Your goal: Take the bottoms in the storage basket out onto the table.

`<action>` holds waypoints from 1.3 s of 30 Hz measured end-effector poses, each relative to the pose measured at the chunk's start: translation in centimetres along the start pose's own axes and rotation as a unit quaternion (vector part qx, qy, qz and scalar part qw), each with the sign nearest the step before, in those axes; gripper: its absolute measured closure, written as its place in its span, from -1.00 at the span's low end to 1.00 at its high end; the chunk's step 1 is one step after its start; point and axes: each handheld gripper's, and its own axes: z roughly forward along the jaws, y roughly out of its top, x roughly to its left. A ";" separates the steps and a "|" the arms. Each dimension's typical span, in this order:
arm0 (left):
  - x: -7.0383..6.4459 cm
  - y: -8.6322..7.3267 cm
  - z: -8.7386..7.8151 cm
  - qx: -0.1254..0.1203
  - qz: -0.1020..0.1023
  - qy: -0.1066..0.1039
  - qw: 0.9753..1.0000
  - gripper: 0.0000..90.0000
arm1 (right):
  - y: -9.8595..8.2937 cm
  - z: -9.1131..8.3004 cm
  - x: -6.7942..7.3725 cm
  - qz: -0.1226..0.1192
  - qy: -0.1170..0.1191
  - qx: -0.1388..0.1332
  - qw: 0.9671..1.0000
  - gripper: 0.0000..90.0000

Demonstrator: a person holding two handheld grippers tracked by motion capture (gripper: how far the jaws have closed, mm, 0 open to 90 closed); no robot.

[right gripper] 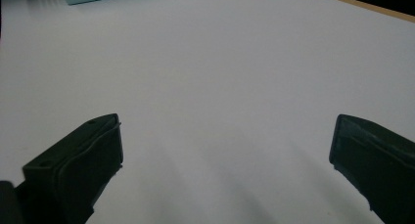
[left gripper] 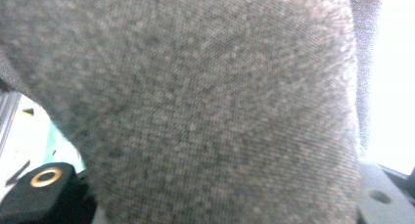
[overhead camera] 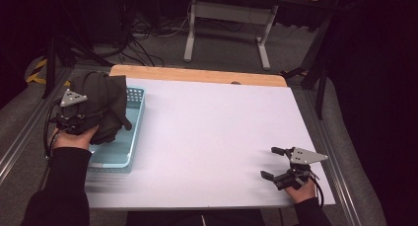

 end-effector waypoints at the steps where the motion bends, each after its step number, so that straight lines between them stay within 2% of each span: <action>1: -0.1 0.0 -0.1 -0.006 -0.001 -0.001 1.000 0.27 | 0.0 0.0 0.0 0.000 0.000 0.000 1.000 -1.00; 3: -0.1 -0.1 -0.3 -0.016 0.004 0.000 1.000 0.27 | 0.0 0.0 0.0 0.000 -0.001 0.000 1.000 -1.00; 8: -0.2 -0.1 -0.7 -0.038 -0.001 -0.005 0.999 0.26 | 0.0 0.0 0.0 0.000 0.000 0.000 1.000 -1.00; 12: -0.4 -0.2 -1.0 -0.052 0.006 0.001 0.999 0.25 | 0.0 0.0 0.0 0.000 0.000 0.000 1.000 -1.00; 19: -0.7 -0.1 -1.6 -0.076 0.002 -0.005 0.997 0.24 | 0.0 0.0 0.0 0.000 0.000 0.000 1.000 -1.00; 25: -1.1 0.3 -2.2 -0.087 0.000 -0.014 0.996 0.23 | 0.0 0.0 0.0 0.000 0.000 0.000 1.000 -1.00; 39: -2.3 1.7 -3.6 -0.108 0.010 -0.028 0.994 0.21 | 0.0 0.0 0.0 -0.001 0.000 0.001 1.000 -1.00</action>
